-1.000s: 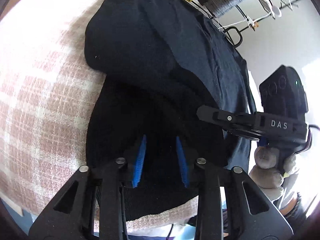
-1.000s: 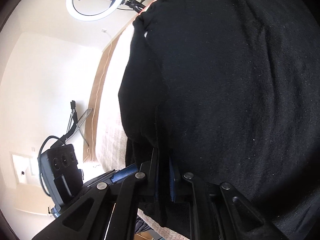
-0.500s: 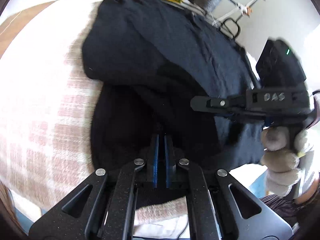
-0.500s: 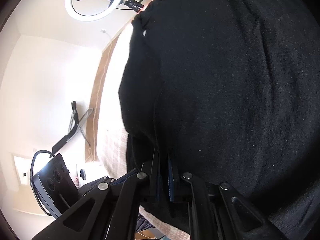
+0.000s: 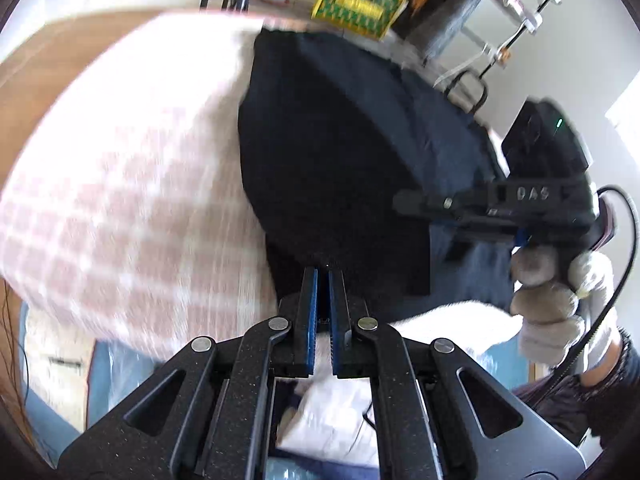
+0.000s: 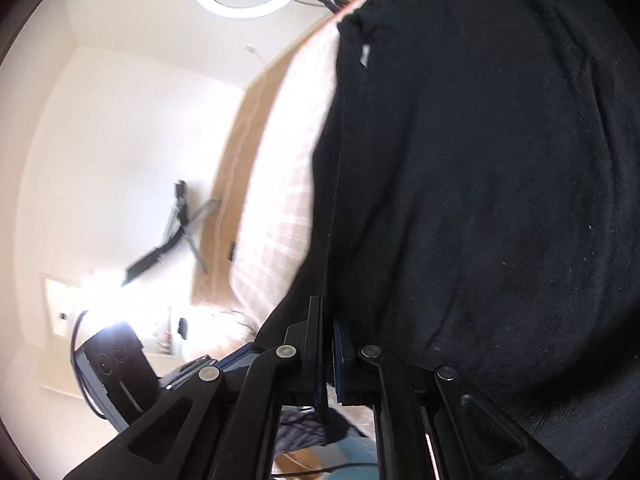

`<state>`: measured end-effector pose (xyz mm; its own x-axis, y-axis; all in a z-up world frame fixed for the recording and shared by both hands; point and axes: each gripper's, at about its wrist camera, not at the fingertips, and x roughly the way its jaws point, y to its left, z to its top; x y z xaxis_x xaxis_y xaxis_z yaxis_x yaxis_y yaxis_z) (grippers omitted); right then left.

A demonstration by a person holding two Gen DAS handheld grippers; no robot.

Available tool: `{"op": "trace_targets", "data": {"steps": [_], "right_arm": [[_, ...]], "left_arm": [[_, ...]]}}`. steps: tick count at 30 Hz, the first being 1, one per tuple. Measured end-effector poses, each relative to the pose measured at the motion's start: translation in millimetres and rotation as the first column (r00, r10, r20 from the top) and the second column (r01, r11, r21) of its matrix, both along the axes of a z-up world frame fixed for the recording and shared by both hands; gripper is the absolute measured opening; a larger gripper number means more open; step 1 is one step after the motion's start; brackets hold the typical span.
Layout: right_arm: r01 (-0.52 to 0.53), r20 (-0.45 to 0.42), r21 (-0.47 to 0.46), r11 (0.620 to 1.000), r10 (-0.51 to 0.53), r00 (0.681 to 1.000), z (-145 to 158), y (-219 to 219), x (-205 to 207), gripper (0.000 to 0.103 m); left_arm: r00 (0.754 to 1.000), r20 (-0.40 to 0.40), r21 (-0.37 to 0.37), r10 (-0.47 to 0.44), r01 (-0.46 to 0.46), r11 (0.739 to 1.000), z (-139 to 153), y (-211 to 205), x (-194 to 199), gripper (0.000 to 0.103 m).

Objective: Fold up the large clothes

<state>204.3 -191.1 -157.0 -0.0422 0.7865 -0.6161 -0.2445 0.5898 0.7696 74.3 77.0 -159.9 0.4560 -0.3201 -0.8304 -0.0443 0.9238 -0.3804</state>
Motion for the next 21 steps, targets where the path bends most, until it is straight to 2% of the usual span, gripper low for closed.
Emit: {"op": "trace_targets", "data": {"steps": [5,8,10,11,13,16,19,21], "right_arm": [[0.018,-0.043,-0.113,0.993,-0.023,0.999,-30,-3,1,0.001],[0.010,-0.023,-0.142,0.990,-0.013,1.000,-33,-2,-1,0.001],[-0.007,-0.010,-0.151,0.989,0.006,1.000,-31,1,-1,0.008],[-0.016,0.000,-0.153,0.988,0.016,1.000,-26,0,0,0.011],[-0.020,0.046,-0.171,0.985,0.029,0.999,-11,-3,-1,0.045],[0.002,0.148,-0.167,0.986,0.023,0.989,21,-11,4,0.048],[0.031,0.253,-0.136,0.990,0.005,0.967,62,-28,21,0.048],[0.045,0.327,-0.141,0.989,0.004,0.945,88,-37,39,0.048]], "left_arm": [[0.995,-0.084,0.015,-0.045,0.046,0.999,-26,-15,4,0.003],[0.995,-0.087,0.034,-0.057,0.060,0.998,-18,-18,5,0.003],[0.998,-0.054,0.029,-0.031,0.033,0.999,-6,-12,4,0.003],[0.999,-0.035,0.022,-0.018,0.019,1.000,1,-8,5,0.003],[1.000,0.004,0.014,0.007,-0.007,1.000,14,-2,11,0.003],[0.997,0.045,-0.031,0.057,-0.055,0.998,27,7,27,0.003],[0.999,0.024,-0.090,0.048,-0.045,0.995,28,2,53,0.006],[1.000,0.022,-0.061,0.006,-0.004,0.998,29,-11,72,0.019]]}}
